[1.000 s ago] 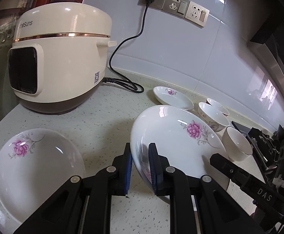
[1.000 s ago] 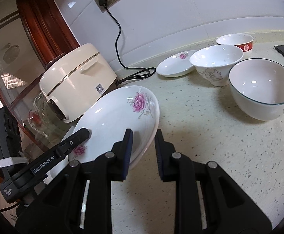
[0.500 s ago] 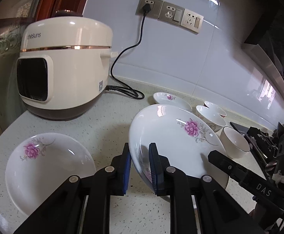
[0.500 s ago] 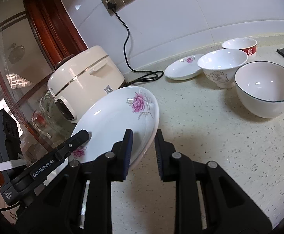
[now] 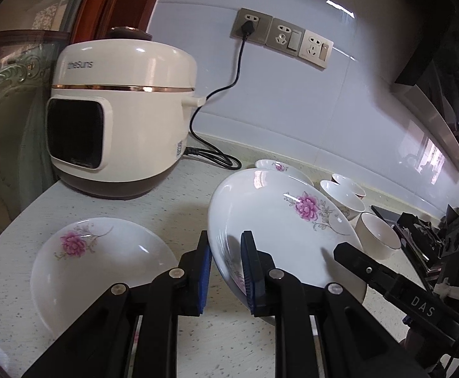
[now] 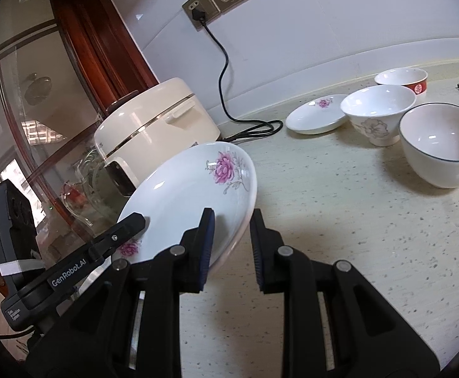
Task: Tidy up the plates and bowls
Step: 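Lift the second plate and carry it over the first plate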
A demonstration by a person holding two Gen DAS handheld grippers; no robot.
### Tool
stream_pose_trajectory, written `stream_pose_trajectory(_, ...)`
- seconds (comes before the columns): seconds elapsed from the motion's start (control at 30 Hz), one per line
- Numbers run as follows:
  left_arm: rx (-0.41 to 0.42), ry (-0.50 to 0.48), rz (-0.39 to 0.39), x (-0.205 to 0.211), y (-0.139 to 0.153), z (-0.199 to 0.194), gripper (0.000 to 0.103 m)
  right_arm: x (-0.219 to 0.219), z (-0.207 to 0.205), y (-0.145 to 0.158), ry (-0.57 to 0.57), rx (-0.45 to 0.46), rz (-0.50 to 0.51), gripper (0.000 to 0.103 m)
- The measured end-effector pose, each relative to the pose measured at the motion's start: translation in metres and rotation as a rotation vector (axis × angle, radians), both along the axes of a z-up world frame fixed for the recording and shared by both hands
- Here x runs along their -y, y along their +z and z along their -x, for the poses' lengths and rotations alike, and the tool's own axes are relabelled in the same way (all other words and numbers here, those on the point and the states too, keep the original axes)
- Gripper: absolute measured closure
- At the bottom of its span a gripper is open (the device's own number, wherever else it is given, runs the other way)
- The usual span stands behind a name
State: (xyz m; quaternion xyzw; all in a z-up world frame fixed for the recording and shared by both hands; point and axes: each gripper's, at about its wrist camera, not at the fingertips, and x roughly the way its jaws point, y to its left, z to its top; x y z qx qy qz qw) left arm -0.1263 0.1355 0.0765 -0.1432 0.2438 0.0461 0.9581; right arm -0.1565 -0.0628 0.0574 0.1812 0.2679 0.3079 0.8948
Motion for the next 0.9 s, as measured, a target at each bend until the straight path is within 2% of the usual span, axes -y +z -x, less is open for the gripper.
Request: stream_pose_trajectory(0.9, 0.031, 0.090, 0.004, -0.045, -0.003, 0.033, 0.078, -0.056, 0.006, 0.000, 0.118, -0.002, 0.008, 0.076)
